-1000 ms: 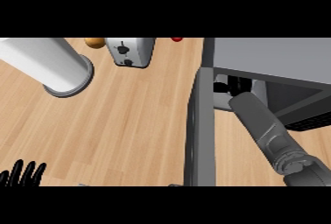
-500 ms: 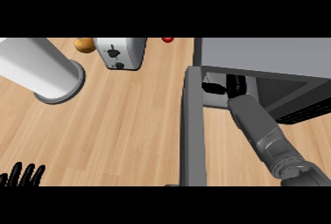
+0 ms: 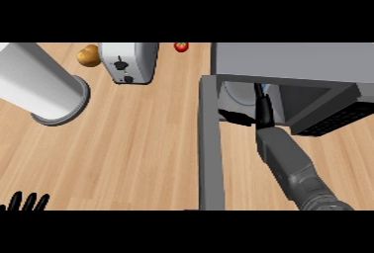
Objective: Pick up the milk, place it into the microwave and close the microwave
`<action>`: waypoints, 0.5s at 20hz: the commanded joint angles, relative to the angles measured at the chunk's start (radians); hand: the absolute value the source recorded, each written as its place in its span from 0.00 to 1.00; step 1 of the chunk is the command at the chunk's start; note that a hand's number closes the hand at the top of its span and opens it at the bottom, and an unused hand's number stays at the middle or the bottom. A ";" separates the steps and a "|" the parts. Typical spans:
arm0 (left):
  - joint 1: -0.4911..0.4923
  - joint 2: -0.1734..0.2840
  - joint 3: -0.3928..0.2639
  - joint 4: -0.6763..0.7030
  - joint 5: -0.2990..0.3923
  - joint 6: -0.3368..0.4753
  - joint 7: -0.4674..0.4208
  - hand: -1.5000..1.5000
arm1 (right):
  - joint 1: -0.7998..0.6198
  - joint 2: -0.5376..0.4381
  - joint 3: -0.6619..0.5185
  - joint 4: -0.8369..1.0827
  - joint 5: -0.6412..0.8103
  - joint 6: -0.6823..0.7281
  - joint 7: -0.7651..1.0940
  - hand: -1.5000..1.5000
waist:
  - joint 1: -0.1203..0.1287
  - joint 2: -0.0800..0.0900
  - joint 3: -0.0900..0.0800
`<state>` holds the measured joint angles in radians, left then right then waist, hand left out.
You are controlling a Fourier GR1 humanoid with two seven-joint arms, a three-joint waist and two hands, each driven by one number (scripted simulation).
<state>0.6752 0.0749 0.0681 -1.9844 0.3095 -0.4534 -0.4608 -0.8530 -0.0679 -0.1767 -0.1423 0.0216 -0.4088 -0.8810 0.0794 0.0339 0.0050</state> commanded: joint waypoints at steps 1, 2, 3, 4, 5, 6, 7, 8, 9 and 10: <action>-0.012 0.012 0.027 -0.005 0.016 0.014 0.032 0.00 | 0.069 0.030 -0.018 0.008 -0.016 0.062 -0.095 0.00 | -0.023 -0.010 -0.001; 0.058 -0.006 -0.004 -0.056 0.002 0.001 0.019 0.00 | 0.089 0.025 -0.032 -0.001 -0.028 0.060 -0.121 0.00 | -0.020 -0.014 -0.001; 0.048 -0.007 -0.008 -0.052 0.009 0.003 0.036 0.00 | 0.076 0.023 -0.027 0.005 -0.023 0.090 -0.109 0.00 | -0.023 -0.013 -0.001; 0.028 0.008 0.023 -0.021 0.019 -0.001 0.033 0.00 | 0.087 0.052 -0.031 -0.004 -0.025 0.050 -0.135 0.00 | -0.031 -0.016 -0.002; 0.038 -0.015 -0.008 -0.043 0.007 0.007 0.036 0.00 | 0.135 0.052 -0.028 -0.004 -0.023 0.092 -0.180 0.00 | -0.035 -0.017 -0.002; 0.072 -0.012 0.002 -0.027 -0.014 -0.016 -0.003 0.00 | 0.138 0.041 -0.027 -0.011 -0.022 0.108 -0.190 0.00 | -0.035 -0.020 -0.002; 0.028 -0.005 0.009 -0.007 -0.013 0.003 0.030 0.00 | 0.148 0.027 -0.038 -0.023 -0.035 0.155 -0.199 0.00 | -0.046 -0.021 -0.003; 0.054 -0.012 -0.013 -0.051 -0.019 0.004 0.050 0.00 | 0.146 0.032 -0.037 -0.019 -0.034 0.159 -0.191 0.00 | -0.044 -0.022 -0.003; 0.030 -0.004 0.024 -0.027 0.006 0.008 0.048 0.00 | 0.174 0.042 -0.023 -0.021 -0.024 0.187 -0.202 0.00 | -0.053 -0.025 -0.003; 0.040 -0.033 -0.021 -0.046 -0.023 0.015 0.050 0.00 | 0.170 0.052 -0.026 -0.038 -0.032 0.200 -0.184 0.00 | -0.058 -0.028 -0.004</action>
<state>0.7124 0.0633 0.0681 -2.0162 0.3029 -0.4487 -0.4257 -0.7204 -0.0291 -0.2022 -0.1630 -0.0034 -0.2868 -1.0157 0.0380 0.0134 0.0025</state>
